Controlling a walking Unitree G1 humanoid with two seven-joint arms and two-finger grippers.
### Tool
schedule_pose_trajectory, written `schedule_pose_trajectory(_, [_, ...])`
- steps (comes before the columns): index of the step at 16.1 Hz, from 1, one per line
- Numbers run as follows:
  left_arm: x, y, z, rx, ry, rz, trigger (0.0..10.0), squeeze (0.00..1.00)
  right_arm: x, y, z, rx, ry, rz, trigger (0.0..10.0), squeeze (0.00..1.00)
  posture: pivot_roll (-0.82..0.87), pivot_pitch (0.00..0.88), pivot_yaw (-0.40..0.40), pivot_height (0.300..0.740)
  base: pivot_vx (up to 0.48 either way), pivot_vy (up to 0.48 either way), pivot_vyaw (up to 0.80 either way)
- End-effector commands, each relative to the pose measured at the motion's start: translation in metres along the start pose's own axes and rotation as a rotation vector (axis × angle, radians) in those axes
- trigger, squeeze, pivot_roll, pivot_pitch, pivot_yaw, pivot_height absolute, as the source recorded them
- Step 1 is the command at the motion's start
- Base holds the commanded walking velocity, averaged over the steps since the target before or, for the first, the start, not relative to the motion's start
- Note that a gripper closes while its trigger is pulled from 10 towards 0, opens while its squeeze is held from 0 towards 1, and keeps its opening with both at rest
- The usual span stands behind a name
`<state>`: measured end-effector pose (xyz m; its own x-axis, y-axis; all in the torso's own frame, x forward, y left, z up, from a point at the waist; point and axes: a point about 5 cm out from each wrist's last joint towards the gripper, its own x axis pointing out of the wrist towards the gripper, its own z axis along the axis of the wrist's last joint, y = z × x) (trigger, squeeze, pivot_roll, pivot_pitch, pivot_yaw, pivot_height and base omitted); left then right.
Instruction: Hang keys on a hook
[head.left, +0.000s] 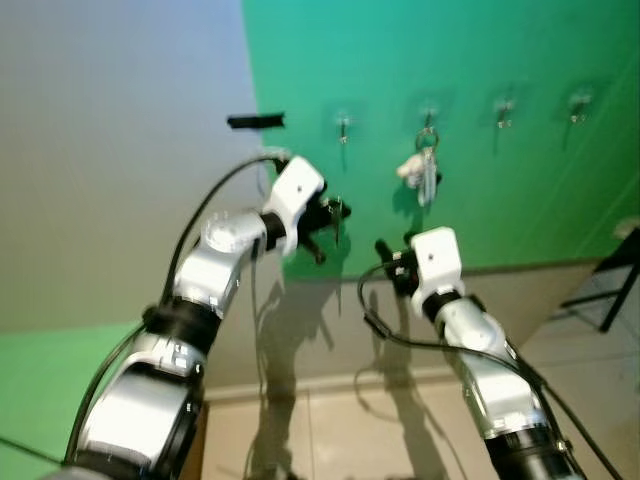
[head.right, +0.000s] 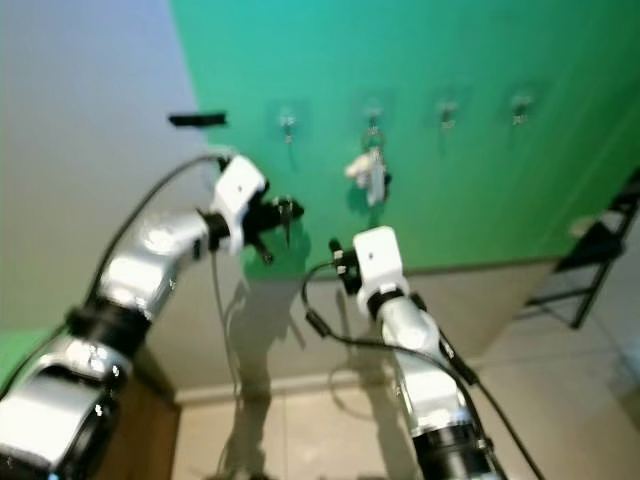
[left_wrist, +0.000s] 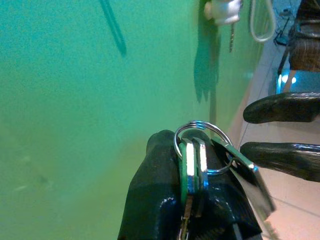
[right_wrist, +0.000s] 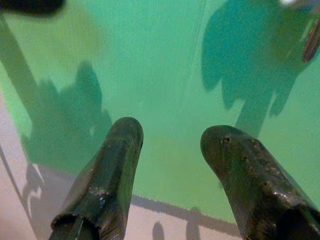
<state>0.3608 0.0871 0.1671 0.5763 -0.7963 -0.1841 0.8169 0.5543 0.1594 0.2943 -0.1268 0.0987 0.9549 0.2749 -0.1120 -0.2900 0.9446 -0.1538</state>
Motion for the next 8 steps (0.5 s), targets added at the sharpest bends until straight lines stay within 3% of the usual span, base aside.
schedule_pose_trajectory(1, [0.006,-0.004,0.02,0.04,-0.034,-0.083,10.0,0.0,-0.001,-0.002,0.001,0.002,-0.006,0.0,10.0,0.0,-0.15,0.0,0.066,0.74,0.0,0.0,0.0])
schedule_pose_trajectory(5, [0.009,0.004,0.045,-0.023,-0.056,-0.163,10.0,0.0,0.0,0.0,0.001,0.001,-0.004,0.008,10.0,0.0,-0.16,0.0,0.071,0.74,0.0,0.0,0.0])
schedule_pose_trajectory(8, [0.017,0.012,0.055,-0.084,-0.062,-0.159,10.0,0.0,0.001,0.002,0.001,0.004,-0.003,0.012,10.0,0.0,-0.16,0.0,0.071,0.74,0.0,0.0,0.0])
